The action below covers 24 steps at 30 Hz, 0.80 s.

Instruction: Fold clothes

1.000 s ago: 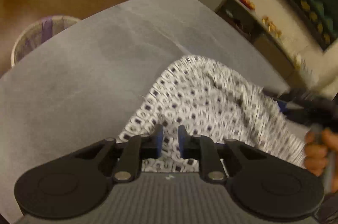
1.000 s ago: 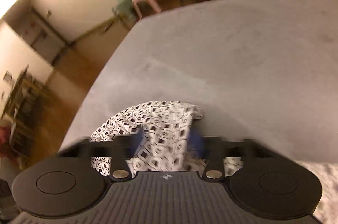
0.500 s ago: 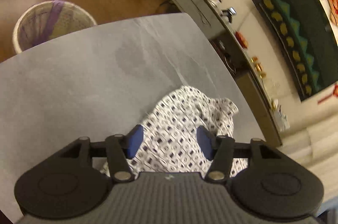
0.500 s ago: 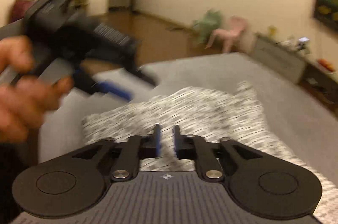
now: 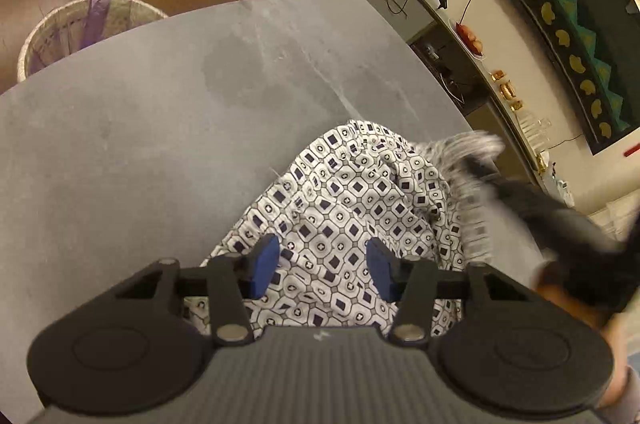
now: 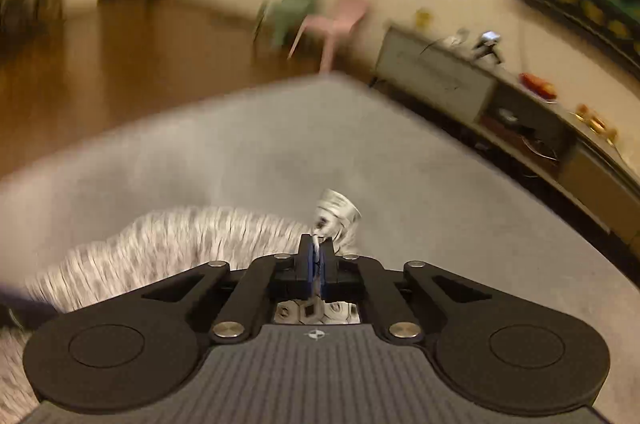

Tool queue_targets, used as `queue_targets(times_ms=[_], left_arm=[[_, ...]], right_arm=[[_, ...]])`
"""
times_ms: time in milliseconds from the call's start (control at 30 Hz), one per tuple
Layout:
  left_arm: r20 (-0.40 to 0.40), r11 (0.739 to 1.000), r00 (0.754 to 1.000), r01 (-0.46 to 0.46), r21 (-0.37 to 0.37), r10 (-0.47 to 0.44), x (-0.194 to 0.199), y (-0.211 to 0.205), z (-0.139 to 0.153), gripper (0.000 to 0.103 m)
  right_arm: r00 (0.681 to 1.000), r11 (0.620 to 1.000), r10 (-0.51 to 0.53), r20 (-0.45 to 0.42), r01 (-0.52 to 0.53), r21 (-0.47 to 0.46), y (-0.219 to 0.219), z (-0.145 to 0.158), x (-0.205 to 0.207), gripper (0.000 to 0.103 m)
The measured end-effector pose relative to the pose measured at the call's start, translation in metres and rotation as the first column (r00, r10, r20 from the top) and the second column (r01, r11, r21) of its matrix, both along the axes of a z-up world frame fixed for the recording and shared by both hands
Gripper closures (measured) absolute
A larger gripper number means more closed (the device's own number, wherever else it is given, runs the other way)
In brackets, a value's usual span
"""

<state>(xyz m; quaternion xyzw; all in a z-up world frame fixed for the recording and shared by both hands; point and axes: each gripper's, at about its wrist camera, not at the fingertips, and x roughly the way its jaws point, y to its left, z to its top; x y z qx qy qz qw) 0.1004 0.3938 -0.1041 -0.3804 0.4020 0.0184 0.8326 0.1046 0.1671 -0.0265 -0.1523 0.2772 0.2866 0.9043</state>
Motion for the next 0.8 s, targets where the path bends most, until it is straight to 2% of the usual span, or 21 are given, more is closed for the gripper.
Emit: queue_targets(times_ms=[67,133,167,233,300,367,433,533,633,700,733,767,800], left_arm=[[0.013,0.998,0.999,-0.032,-0.055,0.033,-0.004,0.009,0.0,0.051],[0.047,0.989,0.992,-0.112,-0.092,0.117,-0.013,0.022,0.005,0.048],[0.062,0.982,0.985,-0.156,-0.108,0.163,-0.019,0.029,0.008,0.047],[0.078,0.966,0.97,-0.215,-0.144,0.228,-0.029,0.04,0.009,0.045],[0.094,0.961,0.969,-0.212,-0.177,0.231,-0.036,0.043,0.008,0.043],[0.103,0.967,0.976,-0.167,-0.194,0.19,-0.041,0.041,0.005,0.037],[0.108,0.978,0.986,-0.107,-0.182,0.128,-0.041,0.034,0.004,0.031],[0.112,0.992,0.993,-0.011,-0.122,0.025,-0.033,0.016,0.008,0.023],[0.098,0.997,0.993,0.071,-0.034,-0.068,-0.023,-0.009,0.011,0.023],[0.076,0.992,0.99,0.119,0.037,-0.121,-0.016,-0.027,0.012,0.029],[0.064,0.988,0.988,0.137,0.07,-0.141,-0.013,-0.034,0.012,0.043],[0.053,0.985,0.988,0.141,0.098,-0.147,-0.012,-0.037,0.011,0.078],[0.042,0.981,0.987,0.146,0.126,-0.152,-0.012,-0.04,0.011,0.097]], right_arm=[[0.997,0.983,0.075,0.036,-0.08,0.164,-0.02,0.035,-0.041,0.103],[0.968,0.932,0.23,0.101,-0.249,0.263,-0.032,0.06,-0.1,0.103],[0.951,0.915,0.289,0.114,-0.309,0.261,-0.032,0.061,-0.126,0.103],[0.936,0.922,0.329,0.122,-0.346,0.172,-0.018,0.038,-0.151,0.102],[0.933,0.928,0.349,0.092,-0.357,0.101,-0.003,0.011,-0.164,0.102],[0.937,0.934,0.348,0.035,-0.35,0.073,0.008,-0.017,-0.167,0.101],[0.932,0.928,0.362,0.021,-0.363,0.08,0.007,-0.026,-0.175,0.101],[0.93,0.925,0.368,0.01,-0.367,0.101,-0.003,-0.03,-0.189,0.101],[0.93,0.921,0.368,-0.005,-0.364,0.141,-0.023,-0.026,-0.194,0.094],[0.932,0.917,0.361,-0.021,-0.351,0.188,-0.049,-0.01,-0.183,0.071],[0.94,0.922,0.34,-0.018,-0.33,0.204,-0.063,-0.005,-0.183,0.065],[0.948,0.926,0.319,-0.016,-0.308,0.22,-0.077,0.0,-0.184,0.056],[0.956,0.934,0.292,-0.016,-0.282,0.218,-0.091,0.001,-0.182,0.053]])
